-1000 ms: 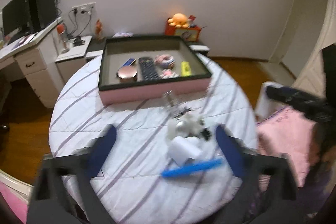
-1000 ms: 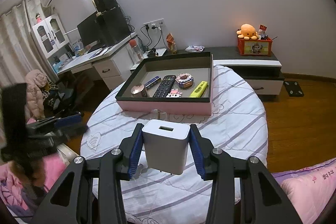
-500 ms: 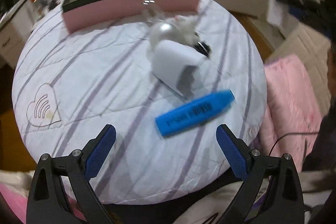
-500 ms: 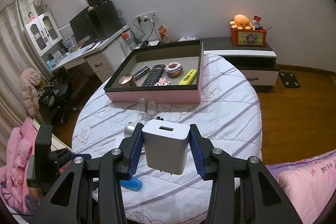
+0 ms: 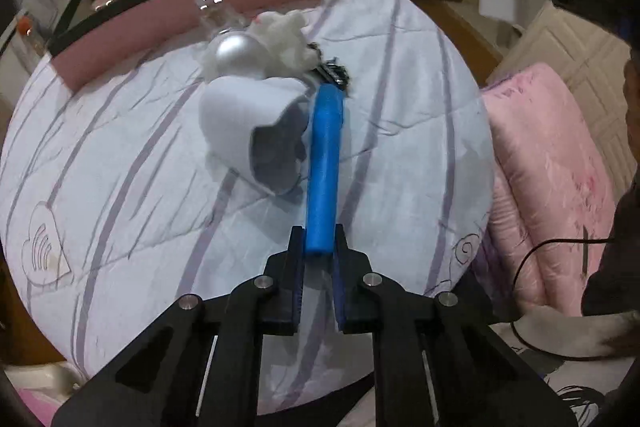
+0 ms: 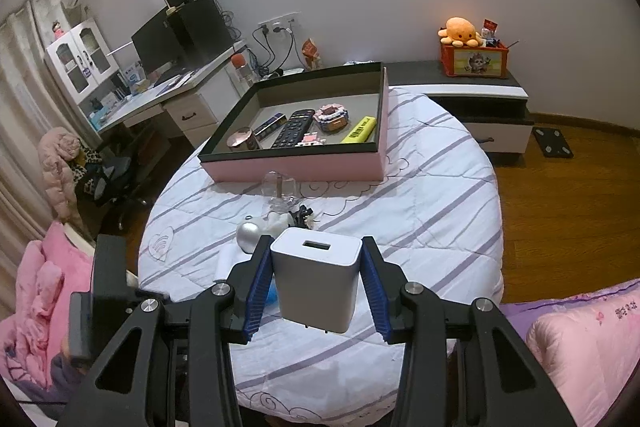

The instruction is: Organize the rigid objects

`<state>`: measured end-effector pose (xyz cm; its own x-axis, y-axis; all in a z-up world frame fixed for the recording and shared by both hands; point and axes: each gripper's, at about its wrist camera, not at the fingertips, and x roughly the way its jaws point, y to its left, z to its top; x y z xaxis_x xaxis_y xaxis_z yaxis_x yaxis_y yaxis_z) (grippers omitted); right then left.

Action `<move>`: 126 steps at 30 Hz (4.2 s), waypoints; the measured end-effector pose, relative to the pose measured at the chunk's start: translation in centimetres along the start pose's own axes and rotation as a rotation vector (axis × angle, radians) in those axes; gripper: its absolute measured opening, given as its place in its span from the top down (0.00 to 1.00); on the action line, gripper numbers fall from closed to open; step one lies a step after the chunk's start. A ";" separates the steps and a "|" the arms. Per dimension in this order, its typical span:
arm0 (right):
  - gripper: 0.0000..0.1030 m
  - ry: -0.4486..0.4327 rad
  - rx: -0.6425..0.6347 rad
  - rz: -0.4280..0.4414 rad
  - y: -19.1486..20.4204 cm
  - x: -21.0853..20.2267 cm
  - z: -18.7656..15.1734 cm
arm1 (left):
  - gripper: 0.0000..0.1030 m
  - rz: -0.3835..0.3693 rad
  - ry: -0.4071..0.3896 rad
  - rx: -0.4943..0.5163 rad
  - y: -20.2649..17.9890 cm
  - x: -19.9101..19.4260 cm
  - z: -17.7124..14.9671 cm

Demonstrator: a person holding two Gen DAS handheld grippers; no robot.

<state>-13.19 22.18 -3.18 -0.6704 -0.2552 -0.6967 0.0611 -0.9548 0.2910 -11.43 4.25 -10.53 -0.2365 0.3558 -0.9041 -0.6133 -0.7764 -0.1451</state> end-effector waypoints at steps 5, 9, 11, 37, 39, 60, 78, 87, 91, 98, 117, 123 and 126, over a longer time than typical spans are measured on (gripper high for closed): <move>0.57 -0.010 -0.008 0.011 0.1 -0.2 0.3 | 0.89 -0.055 -0.029 -0.118 2.0 -1.2 -0.7; 0.57 -0.007 -0.027 0.023 0.6 0.1 0.4 | 0.89 -0.075 -0.074 -0.145 2.9 -3.3 -1.3; 0.57 -0.004 -0.031 0.036 0.8 0.3 0.4 | 0.87 -0.044 -0.058 -0.114 2.9 -3.3 -1.4; 0.57 -0.008 -0.019 0.056 0.6 0.3 1.0 | 0.86 -0.054 -0.109 -0.238 4.4 -4.9 0.9; 0.57 -0.015 -0.031 0.066 1.2 0.1 1.2 | 0.86 -0.033 -0.139 -0.258 5.0 -6.0 1.4; 0.57 -0.020 -0.047 0.083 1.4 1.6 3.5 | 0.86 0.028 -0.256 -0.270 7.8 -9.2 6.2; 0.57 0.054 -0.047 0.105 -1.1 12.0 11.4 | 0.86 0.010 -0.246 -0.264 14.6 -4.3 18.5; 0.57 0.083 -0.064 0.110 -1.9 15.9 13.6 | 0.86 0.032 -0.215 -0.293 17.8 -1.4 22.0; 0.52 0.069 -0.060 0.082 -2.2 16.2 14.2 | 0.48 0.043 -0.186 -0.344 18.7 -0.6 22.4; 0.21 0.043 -0.057 0.074 -1.9 14.7 14.3 | 0.12 0.041 -0.230 -0.357 18.9 -1.7 21.7; 0.21 -0.008 -0.111 -0.036 0.9 5.1 10.6 | 0.12 0.098 -0.234 -0.298 12.2 -6.9 14.1; 0.21 -0.012 -0.144 -0.066 2.5 1.8 7.6 | 0.12 0.114 -0.246 -0.295 9.8 -9.0 10.7; 0.21 -0.010 -0.161 -0.074 3.4 0.5 6.2 | 0.11 0.118 -0.254 -0.297 8.8 -9.9 8.9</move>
<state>-17.89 19.80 1.53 -0.6849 -0.1827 -0.7054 0.1286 -0.9832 0.1298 -21.17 -1.49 0.74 -0.4936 0.3435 -0.7990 -0.3349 -0.9229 -0.1899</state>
